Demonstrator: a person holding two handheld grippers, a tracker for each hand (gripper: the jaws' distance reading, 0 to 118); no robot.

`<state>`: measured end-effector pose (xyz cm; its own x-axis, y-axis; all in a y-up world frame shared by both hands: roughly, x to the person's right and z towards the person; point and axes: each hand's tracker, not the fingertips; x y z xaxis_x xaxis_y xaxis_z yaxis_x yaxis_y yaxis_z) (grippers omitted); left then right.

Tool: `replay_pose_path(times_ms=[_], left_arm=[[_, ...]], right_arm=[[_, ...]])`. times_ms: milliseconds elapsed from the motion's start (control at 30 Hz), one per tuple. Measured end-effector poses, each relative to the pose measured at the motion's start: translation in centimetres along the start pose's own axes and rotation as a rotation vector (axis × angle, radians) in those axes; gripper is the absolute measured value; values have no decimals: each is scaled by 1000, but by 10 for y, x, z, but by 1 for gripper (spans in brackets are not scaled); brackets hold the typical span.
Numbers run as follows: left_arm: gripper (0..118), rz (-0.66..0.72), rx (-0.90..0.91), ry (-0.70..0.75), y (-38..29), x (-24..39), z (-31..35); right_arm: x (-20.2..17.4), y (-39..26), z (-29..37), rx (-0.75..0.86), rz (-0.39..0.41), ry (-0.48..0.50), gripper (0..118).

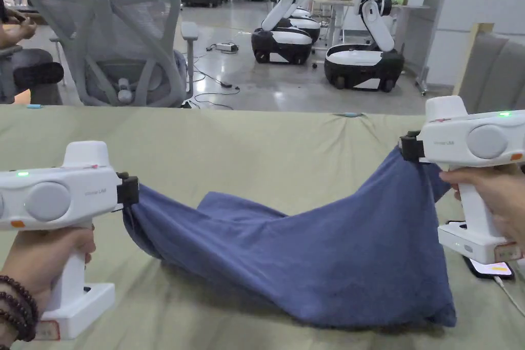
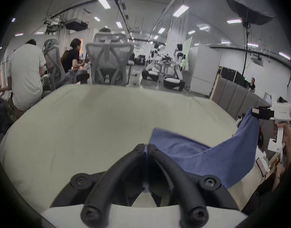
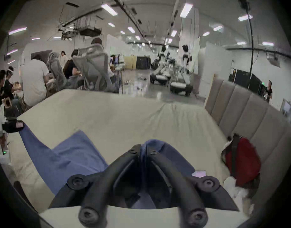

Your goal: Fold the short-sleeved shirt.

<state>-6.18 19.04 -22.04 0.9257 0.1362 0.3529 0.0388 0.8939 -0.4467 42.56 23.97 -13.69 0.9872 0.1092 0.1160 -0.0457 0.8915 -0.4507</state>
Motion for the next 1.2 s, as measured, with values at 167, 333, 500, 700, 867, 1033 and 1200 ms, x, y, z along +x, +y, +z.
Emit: replay_pose_path(times_ms=[167,333,500,700,867,1033,1200], left_arm=[[2,-24,105,-22,74,19,-7],[2,-89,183,39,147,32,-36],[2,-116,223,21,225,28,-61],[2,-92,277,108,287,10,-76],[2,-21,307,165,324,-8,-88],[2,-11,348,144,321,-8,-95],[2,-69,264,150,287,-13,-129]], right_arm=[[8,43,6,84,-31,-27,6],[14,92,-19,128,10,-71,6],[31,160,-42,225,-20,-118,6],[41,240,-45,293,-45,-180,5],[40,282,-49,331,-7,-233,5],[33,282,-72,319,-6,-244,6],[26,250,-110,270,-46,-213,6]])
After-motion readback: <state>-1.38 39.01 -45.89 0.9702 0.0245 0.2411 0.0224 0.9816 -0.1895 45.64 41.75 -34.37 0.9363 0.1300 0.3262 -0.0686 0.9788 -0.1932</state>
